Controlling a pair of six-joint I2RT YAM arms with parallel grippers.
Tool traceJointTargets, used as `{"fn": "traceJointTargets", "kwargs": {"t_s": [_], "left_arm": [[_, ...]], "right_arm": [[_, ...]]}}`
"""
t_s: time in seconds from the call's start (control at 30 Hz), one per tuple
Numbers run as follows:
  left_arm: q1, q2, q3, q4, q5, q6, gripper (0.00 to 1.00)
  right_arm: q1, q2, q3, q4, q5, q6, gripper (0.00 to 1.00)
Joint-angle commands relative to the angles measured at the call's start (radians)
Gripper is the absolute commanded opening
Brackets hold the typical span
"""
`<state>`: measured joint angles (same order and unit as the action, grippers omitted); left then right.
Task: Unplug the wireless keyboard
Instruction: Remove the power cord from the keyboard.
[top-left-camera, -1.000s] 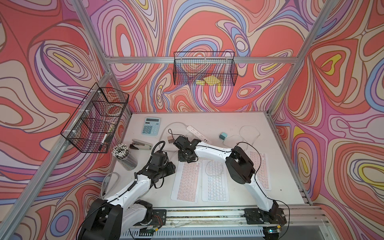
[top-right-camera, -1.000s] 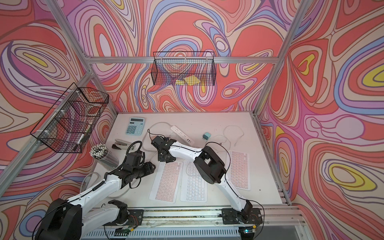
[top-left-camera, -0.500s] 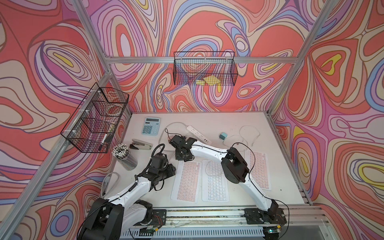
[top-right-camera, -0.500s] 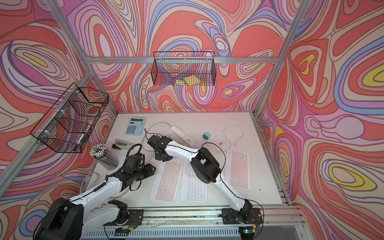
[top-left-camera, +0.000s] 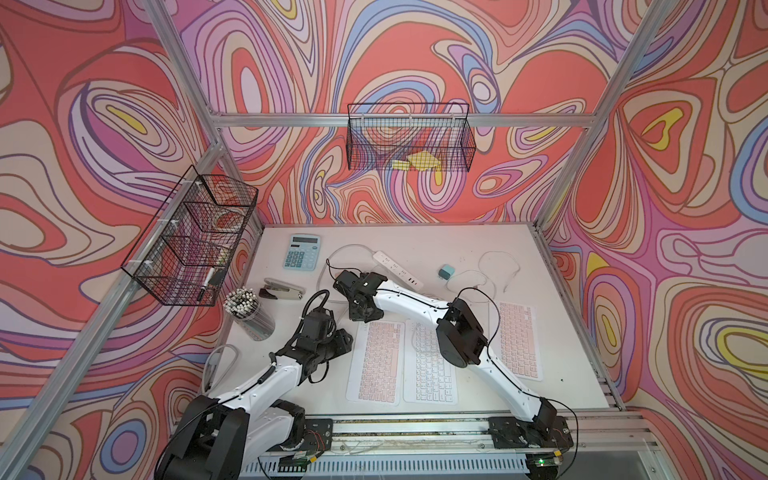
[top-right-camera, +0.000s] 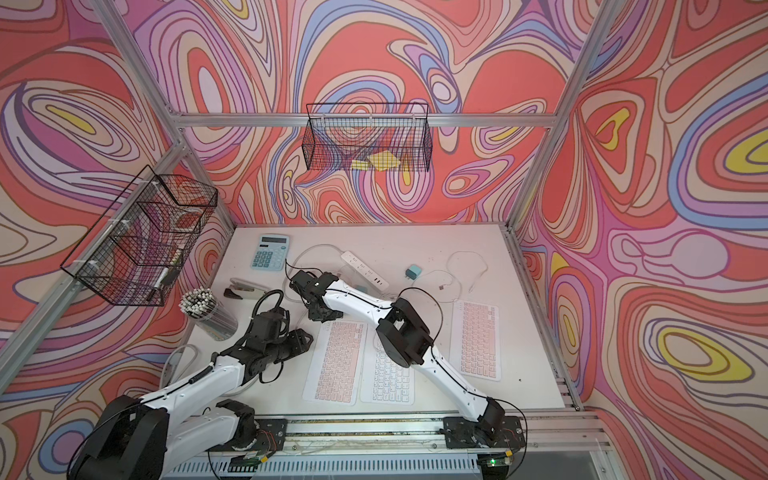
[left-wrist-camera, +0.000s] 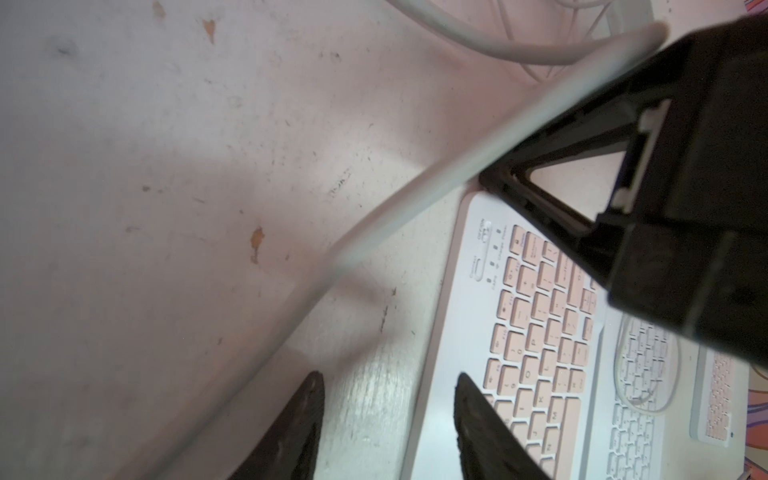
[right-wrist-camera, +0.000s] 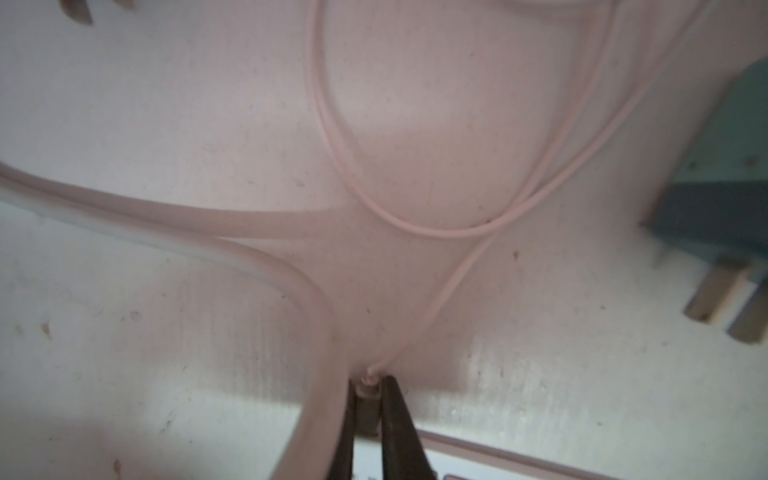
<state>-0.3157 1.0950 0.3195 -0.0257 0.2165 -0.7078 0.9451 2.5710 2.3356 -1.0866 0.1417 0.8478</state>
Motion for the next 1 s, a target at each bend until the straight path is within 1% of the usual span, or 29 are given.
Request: {"fn": "traceJointTargets", "kwargs": {"t_s": [0.0, 0.17, 0.27, 0.33, 0.43, 0.5, 0.63, 0.8, 0.97], "left_arm": [[-0.005, 0.013, -0.012, 0.036, 0.021, -0.01, 0.53], [-0.006, -0.003, -0.012, 0.037, 0.061, -0.007, 0.52], [-0.006, -0.042, -0.008, 0.033, 0.096, 0.003, 0.48], [-0.006, -0.069, -0.015, 0.059, 0.152, 0.01, 0.46], [-0.012, -0.096, -0.044, 0.162, 0.26, -0.007, 0.42], [-0.033, -0.099, -0.055, 0.204, 0.292, -0.007, 0.4], [-0.088, -0.052, -0.062, 0.224, 0.291, -0.022, 0.39], [-0.16, 0.046, -0.1, 0.313, 0.236, -0.09, 0.38], [-0.206, 0.118, -0.104, 0.334, 0.192, -0.101, 0.38]], "right_arm": [[0.008, 0.111, -0.021, -0.097, -0.062, 0.011, 0.09], [-0.004, 0.102, -0.035, -0.049, -0.073, 0.033, 0.08], [-0.012, 0.077, -0.079, -0.01, -0.084, 0.049, 0.09], [-0.017, 0.045, -0.143, 0.04, -0.099, 0.064, 0.1], [-0.027, -0.004, -0.234, 0.119, -0.128, 0.086, 0.1], [-0.029, -0.023, -0.265, 0.152, -0.142, 0.092, 0.09], [-0.033, -0.044, -0.312, 0.195, -0.163, 0.101, 0.09], [-0.036, -0.074, -0.376, 0.252, -0.175, 0.114, 0.1], [-0.038, -0.086, -0.388, 0.269, -0.174, 0.11, 0.1]]}}
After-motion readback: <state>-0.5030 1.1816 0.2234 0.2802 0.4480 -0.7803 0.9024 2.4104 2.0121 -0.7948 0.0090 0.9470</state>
